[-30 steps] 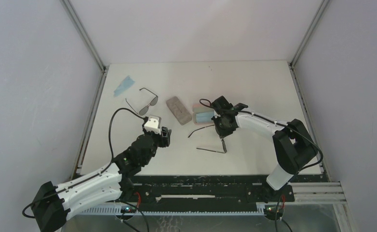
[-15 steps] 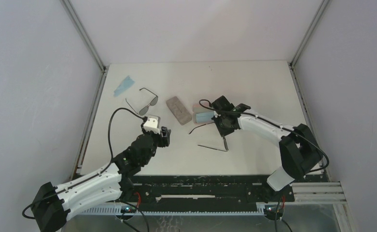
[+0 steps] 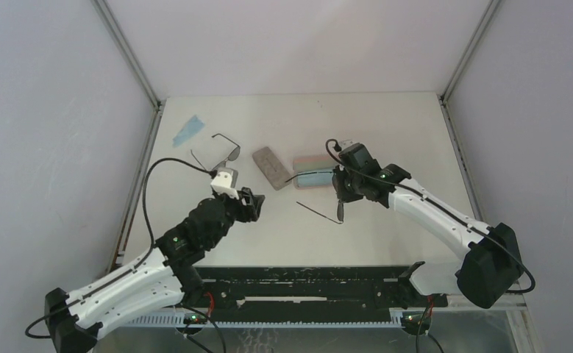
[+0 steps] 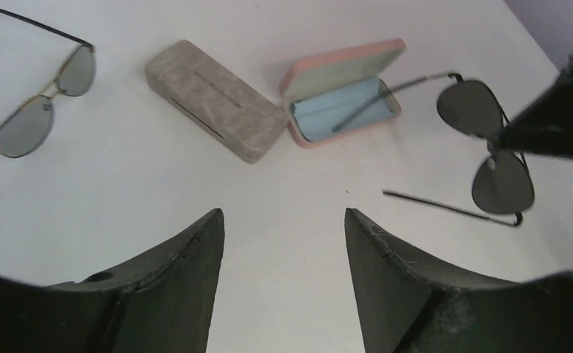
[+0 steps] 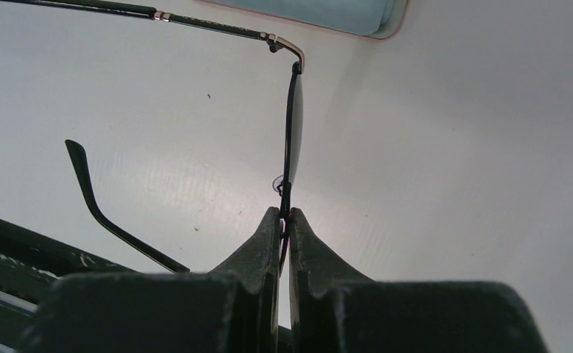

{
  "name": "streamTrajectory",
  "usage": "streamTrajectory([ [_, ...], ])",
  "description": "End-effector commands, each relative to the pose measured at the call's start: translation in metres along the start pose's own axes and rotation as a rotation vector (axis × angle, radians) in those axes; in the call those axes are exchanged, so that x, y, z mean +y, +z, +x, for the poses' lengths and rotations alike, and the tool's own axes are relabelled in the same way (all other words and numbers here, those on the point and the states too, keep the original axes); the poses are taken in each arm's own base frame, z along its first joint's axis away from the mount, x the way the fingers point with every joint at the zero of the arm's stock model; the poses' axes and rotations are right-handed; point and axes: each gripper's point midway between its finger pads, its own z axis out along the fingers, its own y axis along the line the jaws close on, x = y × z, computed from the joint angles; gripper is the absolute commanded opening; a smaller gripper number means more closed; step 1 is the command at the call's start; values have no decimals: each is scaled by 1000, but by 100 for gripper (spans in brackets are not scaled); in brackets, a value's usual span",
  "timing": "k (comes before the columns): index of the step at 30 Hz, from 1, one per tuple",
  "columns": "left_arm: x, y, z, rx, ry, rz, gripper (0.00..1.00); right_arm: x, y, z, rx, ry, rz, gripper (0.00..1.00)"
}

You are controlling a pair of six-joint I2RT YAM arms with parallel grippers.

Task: Organize the sunglasses
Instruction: Pick up the sunglasses from the center of the board, then fold the sunglasses.

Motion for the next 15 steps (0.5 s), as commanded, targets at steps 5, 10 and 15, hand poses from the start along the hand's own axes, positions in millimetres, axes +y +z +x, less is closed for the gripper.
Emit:
streamTrajectory([
  [5, -57, 8, 30, 139, 91, 109, 58, 7, -4, -18, -62, 242, -14, 0],
  [10, -81, 23, 48, 203, 161, 109, 50, 11, -6, -23, -80, 242, -43, 0],
  [15, -103, 40, 51, 229, 176, 94, 46, 19, -7, -22, -70, 218, -86, 0],
])
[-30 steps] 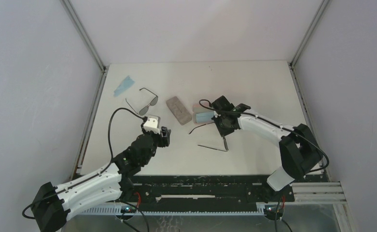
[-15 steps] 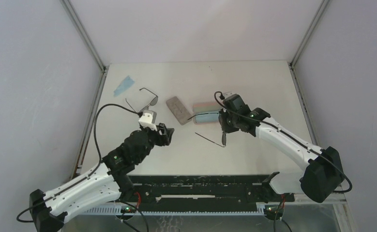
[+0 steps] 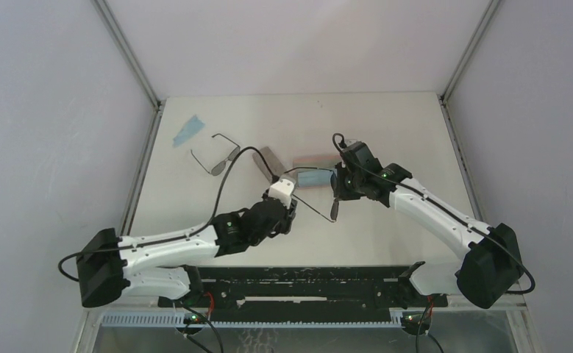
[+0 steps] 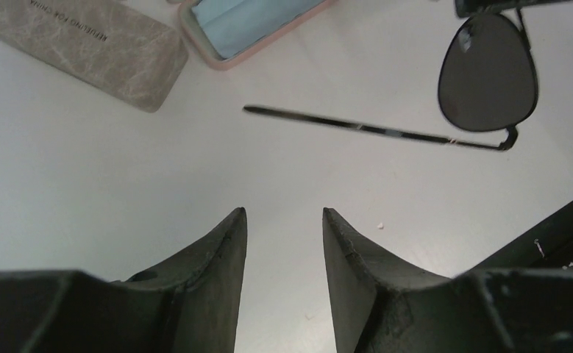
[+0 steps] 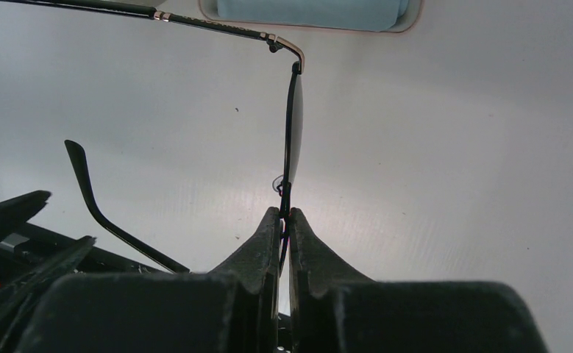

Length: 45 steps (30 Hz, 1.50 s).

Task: Organize the sunglasses
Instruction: Fold the sunglasses.

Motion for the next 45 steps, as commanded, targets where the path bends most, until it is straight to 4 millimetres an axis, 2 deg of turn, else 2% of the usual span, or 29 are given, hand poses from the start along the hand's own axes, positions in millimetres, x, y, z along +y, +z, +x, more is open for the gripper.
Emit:
streamTrajectory([
  [1, -21, 9, -43, -78, -49, -6, 46, 16, -7, -13, -47, 9, -79, 0],
  [5, -31, 20, -56, -86, -46, -14, 46, 21, -9, -8, -35, -1, -111, 0],
  [11, -41, 32, -61, -84, -51, -6, 46, 34, -17, -1, -29, -12, -162, 0],
  [22, -68, 42, -71, -63, 8, 89, 48, 59, -21, 12, -15, -12, -252, 0],
  [27, -76, 42, -71, -58, 27, 131, 51, 61, -24, 12, -20, -5, -261, 0],
  [31, -70, 39, -68, -66, 25, 119, 54, 56, -24, 10, -36, 2, -238, 0],
  [33, -66, 35, -70, -73, 25, 108, 54, 47, -22, 9, -41, 11, -200, 0],
  [35, -61, 27, -75, -89, 21, 100, 54, 31, -19, 7, -58, 15, -118, 0],
  [37, -52, 10, -86, -128, 6, 94, 54, 14, -18, 8, -67, 10, -36, 0],
  [41, -27, -24, -110, -219, -25, 65, 58, -6, -16, 15, -65, -35, 40, 0],
  [45, 10, -43, -131, -260, -70, 20, 59, -13, -17, 21, -87, -85, 44, 0],
])
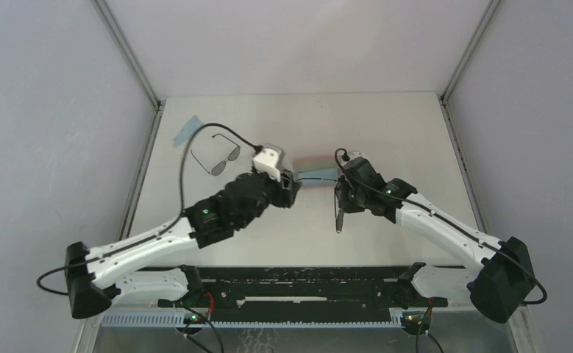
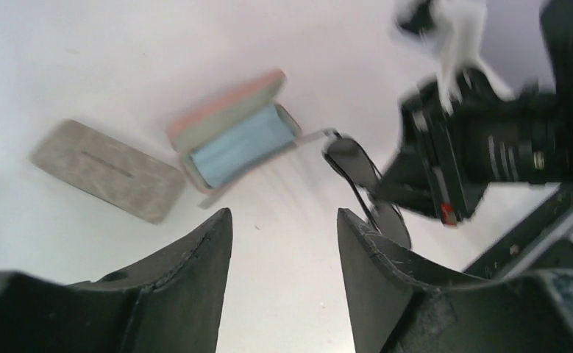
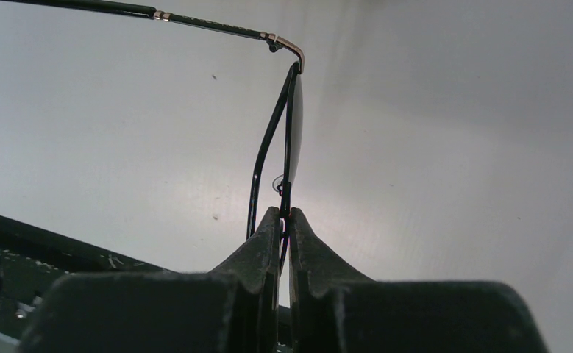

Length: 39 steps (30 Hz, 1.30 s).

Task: Organize the sunglasses
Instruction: Fold the sunglasses.

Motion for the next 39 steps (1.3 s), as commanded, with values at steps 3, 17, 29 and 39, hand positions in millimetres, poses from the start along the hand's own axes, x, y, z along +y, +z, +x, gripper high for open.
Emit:
streamTrajectory([
  [3, 60, -18, -27, -51, -12, -123, 60, 0, -17, -2, -103, -123, -33, 0],
  [17, 55, 11, 31, 174, -26, -80, 54, 45, -33, 5, -196, -328, -152, 0],
  [29, 42, 16, 58, 230, 0, -45, 54, 49, -31, -3, -224, -320, -137, 0],
  [39, 8, 28, 70, 264, 21, 32, 53, 58, -28, -6, -221, -304, -165, 0],
])
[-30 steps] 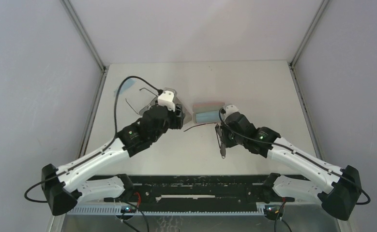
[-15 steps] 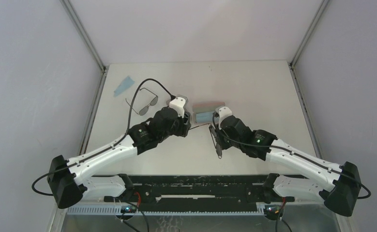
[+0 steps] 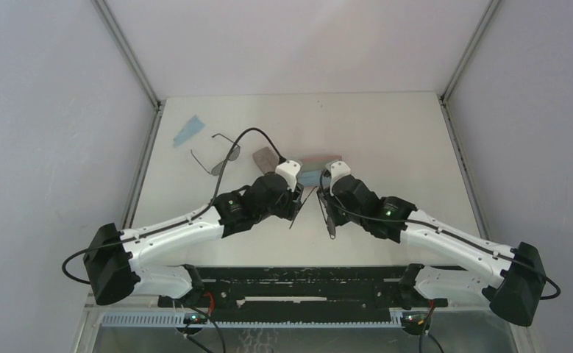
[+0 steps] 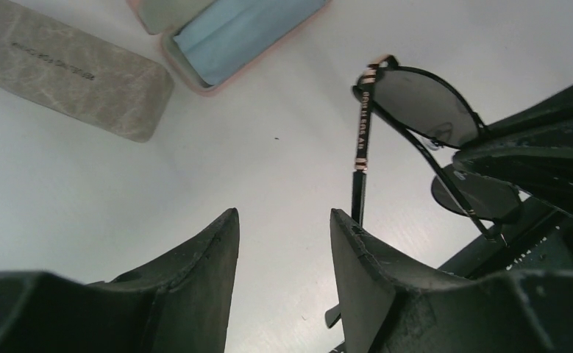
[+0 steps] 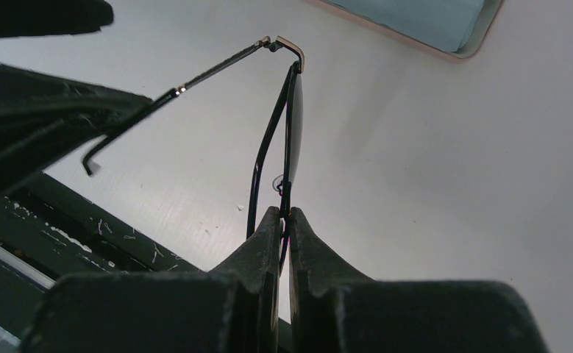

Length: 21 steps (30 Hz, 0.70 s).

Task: Organize the sunglasses
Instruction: Fold the sunglasses.

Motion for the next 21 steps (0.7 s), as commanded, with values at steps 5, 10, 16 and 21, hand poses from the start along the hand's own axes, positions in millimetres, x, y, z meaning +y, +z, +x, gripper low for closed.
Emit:
streamTrajectory([
  [5, -39, 8, -17, -46, -21, 108, 54, 24, 4, -25, -65, 20, -91, 0],
  [10, -48, 8, -24, -64, -21, 135, 58, 40, 3, -26, -59, 44, -171, 0],
  [16, -51, 11, -29, -68, -8, 145, 62, 38, 5, -24, -50, 60, -163, 0],
  [21, -25, 1, -46, -128, 15, 33, 64, -18, 9, -11, -18, 211, 62, 0],
])
